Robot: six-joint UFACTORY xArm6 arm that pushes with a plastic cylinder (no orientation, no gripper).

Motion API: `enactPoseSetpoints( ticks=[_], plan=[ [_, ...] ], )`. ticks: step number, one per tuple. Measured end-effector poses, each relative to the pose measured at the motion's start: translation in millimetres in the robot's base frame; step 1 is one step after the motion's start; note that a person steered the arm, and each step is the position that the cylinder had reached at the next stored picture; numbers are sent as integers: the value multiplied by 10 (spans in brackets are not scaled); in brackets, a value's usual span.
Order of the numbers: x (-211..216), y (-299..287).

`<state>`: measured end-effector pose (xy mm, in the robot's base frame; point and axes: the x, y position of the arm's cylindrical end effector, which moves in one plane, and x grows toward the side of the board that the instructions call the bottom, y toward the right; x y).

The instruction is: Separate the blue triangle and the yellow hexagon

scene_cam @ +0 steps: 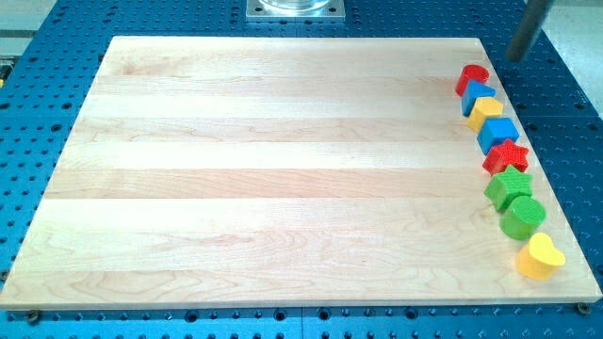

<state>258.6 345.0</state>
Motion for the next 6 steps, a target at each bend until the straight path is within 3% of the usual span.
enactPoseSetpoints(
  ticks=[2,4,5,6],
  plan=[
    [570,-207],
    [710,-530],
    [997,-576],
    [971,-983]
  ],
)
